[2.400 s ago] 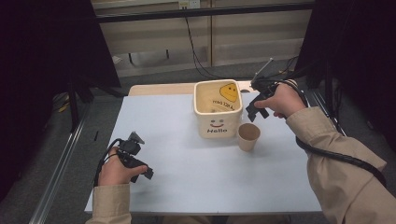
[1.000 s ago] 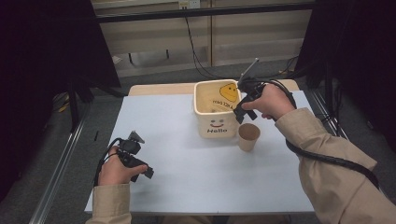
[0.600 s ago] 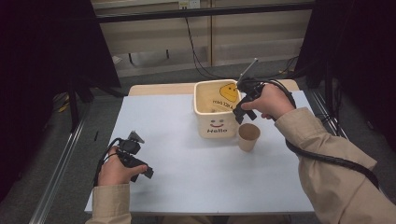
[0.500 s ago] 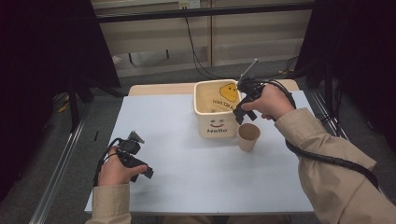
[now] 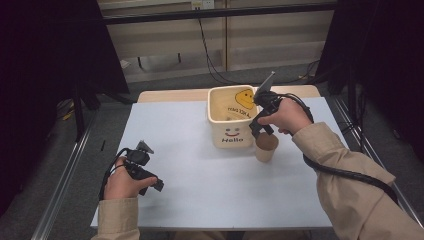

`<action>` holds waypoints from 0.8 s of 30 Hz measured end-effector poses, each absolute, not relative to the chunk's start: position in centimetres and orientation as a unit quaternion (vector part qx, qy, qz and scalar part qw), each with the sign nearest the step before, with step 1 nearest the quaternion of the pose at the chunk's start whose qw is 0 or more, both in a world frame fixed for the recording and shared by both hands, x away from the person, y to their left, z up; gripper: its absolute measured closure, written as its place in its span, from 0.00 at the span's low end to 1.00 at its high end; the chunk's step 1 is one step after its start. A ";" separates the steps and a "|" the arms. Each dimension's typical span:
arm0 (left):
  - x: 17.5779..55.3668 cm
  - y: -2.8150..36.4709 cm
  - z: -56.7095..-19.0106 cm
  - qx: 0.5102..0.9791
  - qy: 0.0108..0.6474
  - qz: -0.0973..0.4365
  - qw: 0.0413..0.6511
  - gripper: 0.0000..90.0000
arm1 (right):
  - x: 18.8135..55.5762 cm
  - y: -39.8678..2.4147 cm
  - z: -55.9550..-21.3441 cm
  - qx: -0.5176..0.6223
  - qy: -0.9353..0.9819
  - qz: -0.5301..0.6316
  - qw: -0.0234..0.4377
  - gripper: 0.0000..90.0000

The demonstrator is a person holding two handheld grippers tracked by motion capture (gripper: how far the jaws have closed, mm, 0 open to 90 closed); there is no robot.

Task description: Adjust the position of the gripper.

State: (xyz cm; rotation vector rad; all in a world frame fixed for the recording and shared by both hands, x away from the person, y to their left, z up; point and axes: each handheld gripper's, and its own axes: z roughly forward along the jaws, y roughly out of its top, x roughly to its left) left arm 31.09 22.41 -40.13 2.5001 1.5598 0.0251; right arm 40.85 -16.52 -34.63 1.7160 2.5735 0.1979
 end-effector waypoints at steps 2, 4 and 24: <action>31.0 22.4 -40.1 0.845 0.526 0.004 0.098 0.05 | 40.8 -16.5 -34.9 0.554 0.830 0.063 0.020 0.04; 31.1 22.4 -40.2 0.845 0.526 0.008 0.099 0.05 | 40.8 -16.5 -35.3 0.552 0.831 0.063 0.021 0.04; 31.2 22.3 -40.2 0.846 0.524 0.005 0.099 0.05 | 40.6 -16.7 -38.6 0.551 0.833 0.051 0.017 0.05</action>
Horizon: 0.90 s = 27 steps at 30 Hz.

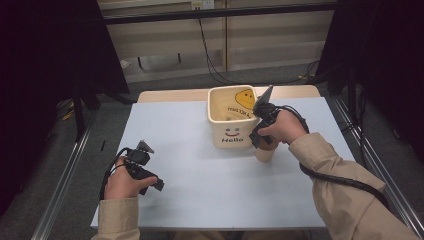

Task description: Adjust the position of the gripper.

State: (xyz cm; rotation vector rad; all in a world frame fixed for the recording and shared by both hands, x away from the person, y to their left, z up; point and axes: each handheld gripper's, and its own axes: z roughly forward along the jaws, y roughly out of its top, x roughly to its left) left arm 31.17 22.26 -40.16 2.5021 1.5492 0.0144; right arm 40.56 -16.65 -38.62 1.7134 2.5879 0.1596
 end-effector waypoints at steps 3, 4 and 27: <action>31.2 22.3 -40.2 0.846 0.524 0.006 0.100 0.05 | 40.5 -16.7 -38.9 0.554 0.831 0.051 0.017 0.07; 31.2 22.3 -40.1 0.846 0.523 0.009 0.098 0.05 | 40.5 -16.7 -39.0 0.554 0.831 0.052 0.018 0.07; 31.2 22.4 -40.1 0.844 0.527 0.008 0.103 0.05 | 40.0 -16.5 -39.1 0.544 0.838 0.045 0.012 0.21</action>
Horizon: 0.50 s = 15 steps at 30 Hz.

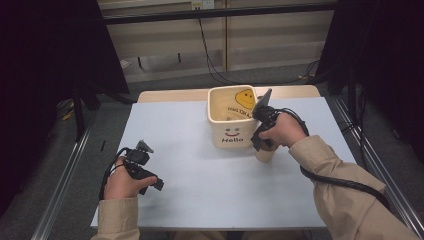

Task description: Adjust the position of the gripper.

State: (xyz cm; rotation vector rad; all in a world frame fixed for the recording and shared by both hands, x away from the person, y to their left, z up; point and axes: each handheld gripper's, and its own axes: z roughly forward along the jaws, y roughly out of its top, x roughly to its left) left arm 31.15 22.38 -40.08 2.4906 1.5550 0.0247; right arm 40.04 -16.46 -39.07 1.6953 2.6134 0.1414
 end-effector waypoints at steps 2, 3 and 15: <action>31.2 22.3 -40.1 0.843 0.528 0.009 0.103 0.05 | 40.1 -16.6 -38.9 0.540 0.840 0.048 0.012 0.21; 31.2 22.4 -40.1 0.845 0.525 0.011 0.102 0.05 | 40.1 -16.6 -38.8 0.543 0.838 0.046 0.009 0.21; 31.2 22.3 -40.1 0.846 0.523 0.011 0.101 0.05 | 40.1 -17.6 -36.3 0.538 0.841 0.051 0.002 0.22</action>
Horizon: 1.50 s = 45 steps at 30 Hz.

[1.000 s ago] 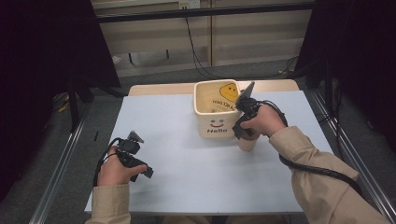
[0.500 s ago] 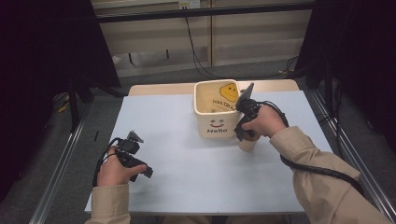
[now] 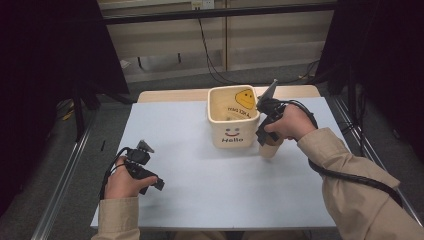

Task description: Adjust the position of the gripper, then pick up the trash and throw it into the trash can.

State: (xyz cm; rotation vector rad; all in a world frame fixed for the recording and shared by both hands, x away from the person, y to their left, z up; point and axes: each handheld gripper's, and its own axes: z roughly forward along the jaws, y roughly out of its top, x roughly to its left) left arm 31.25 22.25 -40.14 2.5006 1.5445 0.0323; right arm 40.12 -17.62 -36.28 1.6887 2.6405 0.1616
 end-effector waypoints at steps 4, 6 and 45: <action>31.3 22.2 -40.1 0.847 0.521 0.008 0.103 0.05 | 40.1 -17.7 -35.6 0.532 0.846 0.044 -0.006 0.22; 31.3 22.2 -40.1 0.846 0.523 0.007 0.104 0.05 | 40.2 -17.8 -35.2 0.531 0.846 0.045 -0.007 0.22; 31.3 22.2 -40.0 0.848 0.519 0.009 0.106 0.05 | 41.3 -18.2 -28.4 0.504 0.862 0.049 -0.005 0.23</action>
